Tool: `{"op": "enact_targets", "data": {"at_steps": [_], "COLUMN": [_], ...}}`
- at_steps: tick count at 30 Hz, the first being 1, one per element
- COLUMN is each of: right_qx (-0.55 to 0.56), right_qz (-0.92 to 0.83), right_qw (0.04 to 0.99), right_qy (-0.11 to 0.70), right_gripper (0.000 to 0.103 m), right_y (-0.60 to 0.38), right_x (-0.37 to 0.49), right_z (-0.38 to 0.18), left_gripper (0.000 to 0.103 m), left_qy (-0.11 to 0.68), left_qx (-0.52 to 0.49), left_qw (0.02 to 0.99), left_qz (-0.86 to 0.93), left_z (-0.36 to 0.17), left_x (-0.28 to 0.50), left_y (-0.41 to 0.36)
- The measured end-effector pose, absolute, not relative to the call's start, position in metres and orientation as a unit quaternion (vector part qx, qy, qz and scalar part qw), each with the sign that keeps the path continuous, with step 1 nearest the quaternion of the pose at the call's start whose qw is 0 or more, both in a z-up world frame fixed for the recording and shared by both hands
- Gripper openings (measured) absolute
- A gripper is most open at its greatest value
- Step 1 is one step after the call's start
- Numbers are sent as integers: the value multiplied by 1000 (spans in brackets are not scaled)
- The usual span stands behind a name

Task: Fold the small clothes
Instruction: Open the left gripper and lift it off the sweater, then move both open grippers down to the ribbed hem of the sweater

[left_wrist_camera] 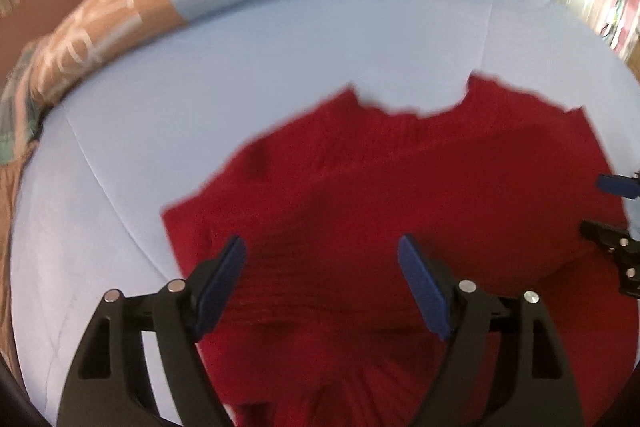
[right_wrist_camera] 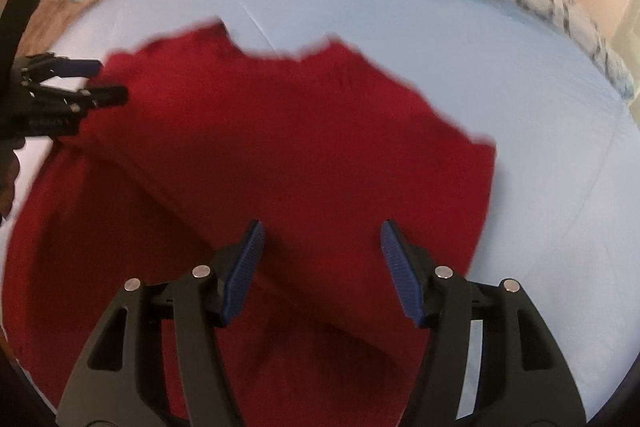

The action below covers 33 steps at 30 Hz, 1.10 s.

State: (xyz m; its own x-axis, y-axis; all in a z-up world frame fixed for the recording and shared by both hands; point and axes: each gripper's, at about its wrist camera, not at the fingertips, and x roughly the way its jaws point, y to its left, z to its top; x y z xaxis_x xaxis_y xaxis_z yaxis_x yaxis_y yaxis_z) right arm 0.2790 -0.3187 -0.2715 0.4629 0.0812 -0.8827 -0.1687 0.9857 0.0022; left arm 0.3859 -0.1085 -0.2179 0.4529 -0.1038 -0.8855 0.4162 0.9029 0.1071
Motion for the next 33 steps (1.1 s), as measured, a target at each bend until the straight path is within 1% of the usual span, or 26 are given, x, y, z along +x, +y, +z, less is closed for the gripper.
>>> {"op": "enact_targets", "data": {"at_steps": [4,6,9,12,13,14,15,16,18,20,25,33], "right_qx": [-27,-3,3,5,14,18,21,27,30,24,25,22], "right_qz": [58,55,52,56,63,64,61,57,50,39,33,-1], "right_qw": [852,851,855,863,874,881,887,891,887,881,877,872], "right_qy": [519,522,516,502,482,469,457,450,459,470,479,489], "right_gripper": [60,61,63,63,69,81,86,91,91,88,88,89], "right_y": [-346,-359,-358,-357,-356,-355,-354,-353,-352,-348,-341,-321], "right_x": [269,266,265,261,255,249,245,239,235,225,185,138], "right_z": [-279,-282,-285,-271,-258,-249,-241,-235,-235,-237,-237,-246], "left_gripper": [81,87,86,85,87,89,91,96,96,96,96,96], "left_qy": [511,514,518,515,511,510,514,520,528,534,541,550], "left_qx": [138,129,113,107,100,97,96,95,98,99,103,75], "left_qw": [836,836,836,840,842,843,842,839,835,832,826,825], "left_qz": [-147,-139,-139,-136,-140,-139,-133,-128,-120,-117,-122,-106], "left_z": [-227,-229,-229,-215,-207,-200,-195,-193,-191,-190,-188,-195], "left_x": [388,389,388,375,369,361,355,349,330,315,268,230], "left_y": [-92,-87,-85,-82,-81,-79,-75,-73,-68,-63,-50,-39]}}
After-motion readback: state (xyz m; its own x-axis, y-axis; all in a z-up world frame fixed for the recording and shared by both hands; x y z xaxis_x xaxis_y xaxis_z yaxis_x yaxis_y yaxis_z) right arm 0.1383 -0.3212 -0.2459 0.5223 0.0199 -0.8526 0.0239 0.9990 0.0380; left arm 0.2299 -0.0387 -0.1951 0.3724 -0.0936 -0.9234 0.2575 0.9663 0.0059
